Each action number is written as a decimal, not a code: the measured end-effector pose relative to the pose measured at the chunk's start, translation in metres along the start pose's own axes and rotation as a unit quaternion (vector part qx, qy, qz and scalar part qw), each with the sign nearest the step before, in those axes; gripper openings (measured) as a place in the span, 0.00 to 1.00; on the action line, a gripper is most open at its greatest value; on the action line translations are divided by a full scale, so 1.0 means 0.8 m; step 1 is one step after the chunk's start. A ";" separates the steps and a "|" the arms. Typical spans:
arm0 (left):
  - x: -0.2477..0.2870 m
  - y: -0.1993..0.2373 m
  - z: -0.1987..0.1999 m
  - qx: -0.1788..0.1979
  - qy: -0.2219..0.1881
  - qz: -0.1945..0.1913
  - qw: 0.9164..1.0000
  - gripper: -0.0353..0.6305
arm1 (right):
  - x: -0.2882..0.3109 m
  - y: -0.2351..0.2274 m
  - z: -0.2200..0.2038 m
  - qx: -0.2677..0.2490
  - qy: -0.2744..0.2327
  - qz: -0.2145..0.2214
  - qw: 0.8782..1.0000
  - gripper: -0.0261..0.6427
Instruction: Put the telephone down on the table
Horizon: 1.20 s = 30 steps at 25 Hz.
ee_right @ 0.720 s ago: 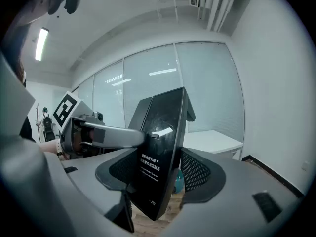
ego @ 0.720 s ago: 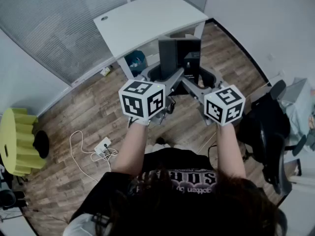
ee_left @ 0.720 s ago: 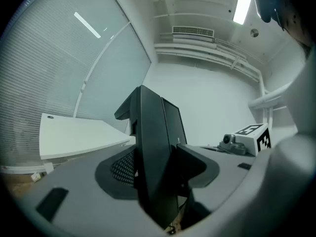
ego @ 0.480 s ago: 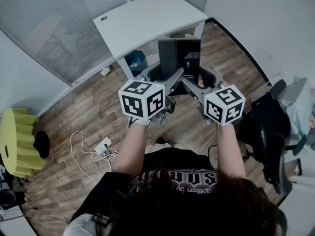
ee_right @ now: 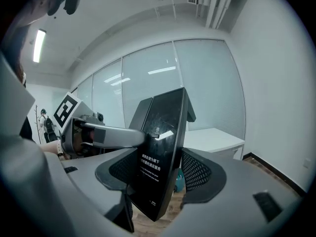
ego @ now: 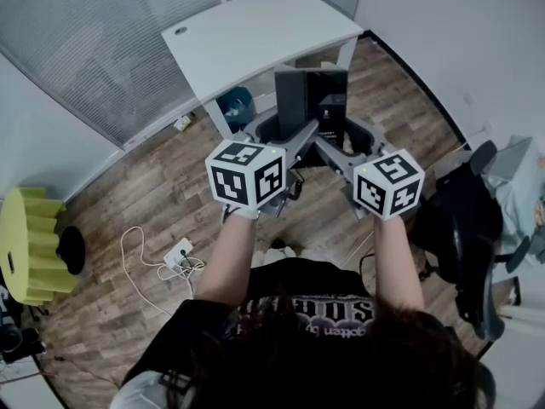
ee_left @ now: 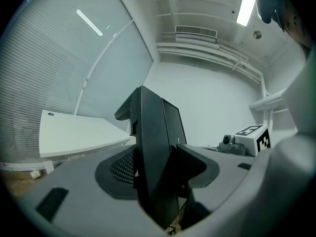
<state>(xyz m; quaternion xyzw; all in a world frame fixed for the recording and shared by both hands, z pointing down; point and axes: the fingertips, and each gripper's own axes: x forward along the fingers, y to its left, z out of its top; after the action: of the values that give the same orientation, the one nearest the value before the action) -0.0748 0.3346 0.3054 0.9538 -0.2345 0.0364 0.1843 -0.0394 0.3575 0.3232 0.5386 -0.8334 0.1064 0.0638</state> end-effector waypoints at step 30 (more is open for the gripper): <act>0.044 0.129 0.034 -0.018 0.009 0.001 1.000 0.41 | 0.132 -0.038 0.014 0.014 0.018 -0.004 1.000 0.46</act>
<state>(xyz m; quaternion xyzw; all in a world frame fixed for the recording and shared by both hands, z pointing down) -0.0914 0.2248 0.3202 0.9498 -0.2345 0.0414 0.2032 -0.0549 0.2495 0.3389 0.5408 -0.8283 0.1278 0.0717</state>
